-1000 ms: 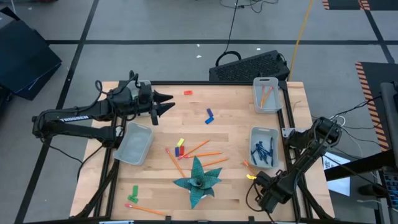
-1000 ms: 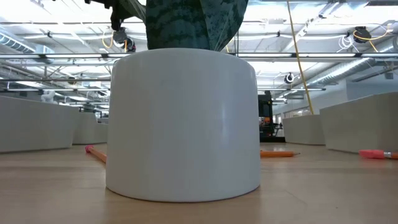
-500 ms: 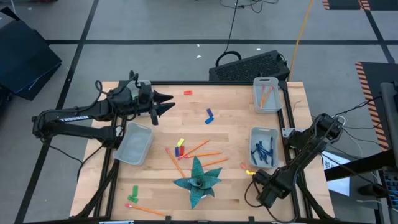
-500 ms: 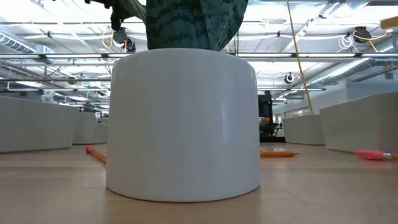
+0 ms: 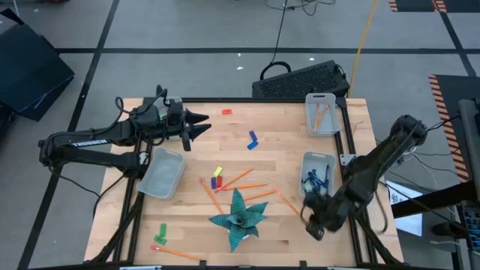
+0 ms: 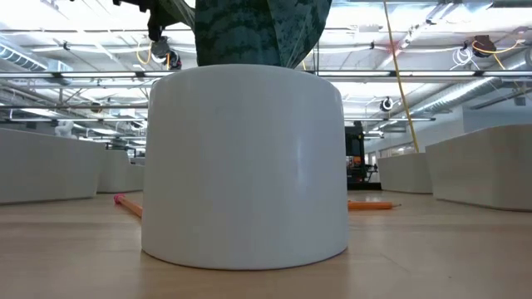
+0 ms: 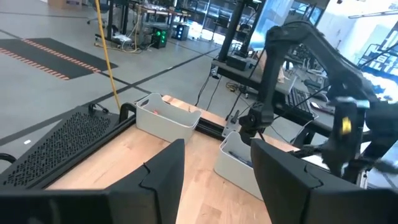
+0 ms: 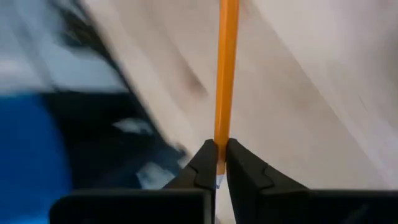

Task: Sort crayons/erasers/pens/pencils in bins
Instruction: Put the orange pencil into the top right gray bin

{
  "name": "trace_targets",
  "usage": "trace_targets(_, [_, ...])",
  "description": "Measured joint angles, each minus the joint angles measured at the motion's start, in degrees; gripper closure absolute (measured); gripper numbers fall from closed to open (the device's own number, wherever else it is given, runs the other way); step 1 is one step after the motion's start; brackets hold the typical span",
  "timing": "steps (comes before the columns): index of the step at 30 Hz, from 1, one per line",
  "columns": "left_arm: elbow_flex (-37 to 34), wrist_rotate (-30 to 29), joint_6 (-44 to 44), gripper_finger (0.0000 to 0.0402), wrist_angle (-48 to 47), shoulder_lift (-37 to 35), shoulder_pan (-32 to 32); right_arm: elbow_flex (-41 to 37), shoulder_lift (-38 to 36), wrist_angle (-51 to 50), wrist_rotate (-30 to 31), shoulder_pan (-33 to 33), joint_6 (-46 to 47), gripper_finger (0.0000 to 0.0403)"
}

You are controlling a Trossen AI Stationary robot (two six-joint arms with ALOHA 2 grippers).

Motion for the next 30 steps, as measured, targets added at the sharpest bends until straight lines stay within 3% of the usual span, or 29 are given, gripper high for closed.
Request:
trace_targets(8, [0.0,0.0,-0.13,0.0215,0.0,0.0,0.0,0.2,-12.06,-0.44,18.4,-15.93,-6.99,0.0389])
trace_targets(12, [0.0,0.0,-0.34,0.0215,0.02,0.0,0.0,0.19,-15.62,-7.45,18.72,-31.47,-6.81,0.0389])
trace_targets(17, [0.0,0.0,-1.45,0.0215,0.02,0.0,0.0,0.19,-15.99,-16.08,9.54,-54.4,-13.04,0.0389])
trace_targets(22, [0.0,0.0,-1.5,0.0215,0.02,0.0,0.0,-0.37,-13.47,-21.75,-0.18,-75.44,-25.4,0.0389])
trace_targets(27, [0.0,0.02,-1.34,0.0215,0.02,0.0,0.0,-0.94,-8.69,-22.4,-17.13,-91.8,-33.21,0.0389])
trace_targets(30, [0.0,0.07,-0.47,0.0215,0.02,0.0,0.0,-0.94,-6.08,-21.22,-21.06,-98.57,-33.47,0.0389])
